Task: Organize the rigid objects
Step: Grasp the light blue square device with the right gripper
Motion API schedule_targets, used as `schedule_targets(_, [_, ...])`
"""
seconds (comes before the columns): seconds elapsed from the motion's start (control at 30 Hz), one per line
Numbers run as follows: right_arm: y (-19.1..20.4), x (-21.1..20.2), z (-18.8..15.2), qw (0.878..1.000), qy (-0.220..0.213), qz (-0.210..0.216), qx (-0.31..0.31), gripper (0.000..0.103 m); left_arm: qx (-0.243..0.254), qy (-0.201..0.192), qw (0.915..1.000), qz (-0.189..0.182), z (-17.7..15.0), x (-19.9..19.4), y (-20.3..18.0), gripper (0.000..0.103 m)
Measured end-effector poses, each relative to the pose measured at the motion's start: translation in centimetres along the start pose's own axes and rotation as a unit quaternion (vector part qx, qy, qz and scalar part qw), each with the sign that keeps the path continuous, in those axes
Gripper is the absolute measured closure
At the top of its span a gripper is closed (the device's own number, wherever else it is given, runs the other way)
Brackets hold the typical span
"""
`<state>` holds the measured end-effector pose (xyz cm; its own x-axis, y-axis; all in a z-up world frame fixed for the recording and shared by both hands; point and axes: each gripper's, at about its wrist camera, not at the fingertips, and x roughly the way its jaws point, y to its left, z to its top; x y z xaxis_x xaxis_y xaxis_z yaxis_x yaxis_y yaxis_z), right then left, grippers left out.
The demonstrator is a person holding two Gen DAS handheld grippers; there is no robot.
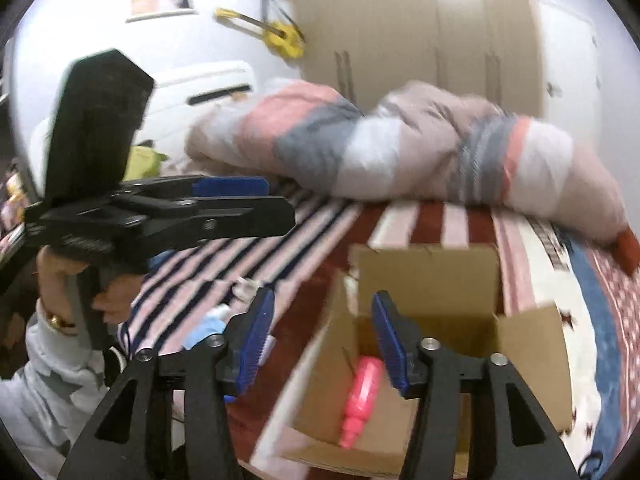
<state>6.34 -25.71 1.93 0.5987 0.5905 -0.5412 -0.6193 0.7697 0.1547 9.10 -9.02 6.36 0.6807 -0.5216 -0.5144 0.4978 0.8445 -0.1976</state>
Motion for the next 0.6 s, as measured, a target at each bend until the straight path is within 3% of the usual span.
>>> schedule_targets(0.13, [4.0, 0.9, 0.7, 0.998, -0.012, 0.041, -0.039, 0.046, -0.009, -0.02, 0.9982, 0.056, -1.4, -3.4, 3.1, 0.017])
schedule_targets(0.27, [7.6, 3.9, 0.3, 0.994, 0.016, 0.098, -0.054, 0.046, -0.024, -0.019, 0.9941, 0.104, -4.2, -5.9, 6.2, 0.016])
schedule_targets(0.47, [11.1, 12.3, -2.3, 0.979, 0.112, 0.155, -0.068, 0.046, -0.046, 0.003, 0.9863, 0.159, -9.5, -7.6, 11.0, 0.016])
schedule_targets(0.6, [12.2, 17.6, -4.8, 0.969, 0.184, 0.157, -0.048, 0.046, -0.068, 0.013, 0.9826, 0.173, -13.0, -8.0, 13.6, 0.016])
